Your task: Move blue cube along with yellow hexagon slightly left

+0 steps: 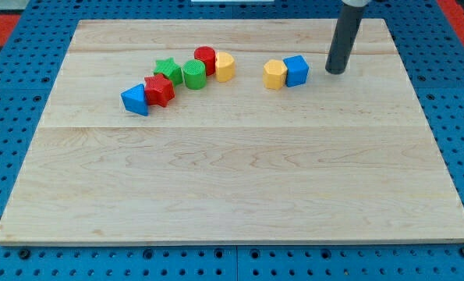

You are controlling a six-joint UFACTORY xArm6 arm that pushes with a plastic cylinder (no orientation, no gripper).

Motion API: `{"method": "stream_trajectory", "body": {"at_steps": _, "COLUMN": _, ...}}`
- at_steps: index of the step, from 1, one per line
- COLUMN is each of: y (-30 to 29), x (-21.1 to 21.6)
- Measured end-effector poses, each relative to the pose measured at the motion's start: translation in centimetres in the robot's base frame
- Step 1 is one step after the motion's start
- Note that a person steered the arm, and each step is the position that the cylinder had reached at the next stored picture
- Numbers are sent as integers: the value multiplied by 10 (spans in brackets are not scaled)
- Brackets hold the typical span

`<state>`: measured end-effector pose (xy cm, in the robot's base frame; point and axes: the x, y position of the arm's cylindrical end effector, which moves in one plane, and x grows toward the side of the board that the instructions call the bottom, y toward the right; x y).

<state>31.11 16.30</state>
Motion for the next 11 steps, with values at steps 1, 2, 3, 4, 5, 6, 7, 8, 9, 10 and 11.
{"method": "stream_trajectory", "body": {"at_steps": 1, "y": -16, "x": 0}}
{"method": "stream_trajectory", "body": {"at_steps": 2, "y": -27, "x": 3}}
{"method": "stream_trajectory", "body": {"at_steps": 3, "y": -38, "x": 5}}
{"method": "stream_trajectory", "body": {"at_steps": 4, "y": -58, "x": 5}}
{"method": "stream_trajectory", "body": {"at_steps": 5, "y": -56, "x": 33}}
{"method": "stream_trajectory", "body": {"at_steps": 6, "y": -56, "x": 42}}
{"method": "stream_trajectory", "body": {"at_steps": 7, "y": -63, "x": 53}}
{"method": "stream_trajectory", "body": {"at_steps": 8, "y": -65, "x": 53}}
{"method": "stream_trajectory", "body": {"at_steps": 9, "y": -63, "x": 55}}
{"method": "stream_trajectory", "body": {"at_steps": 10, "y": -63, "x": 32}}
{"method": "stream_trajectory", "body": {"at_steps": 11, "y": -63, "x": 8}}
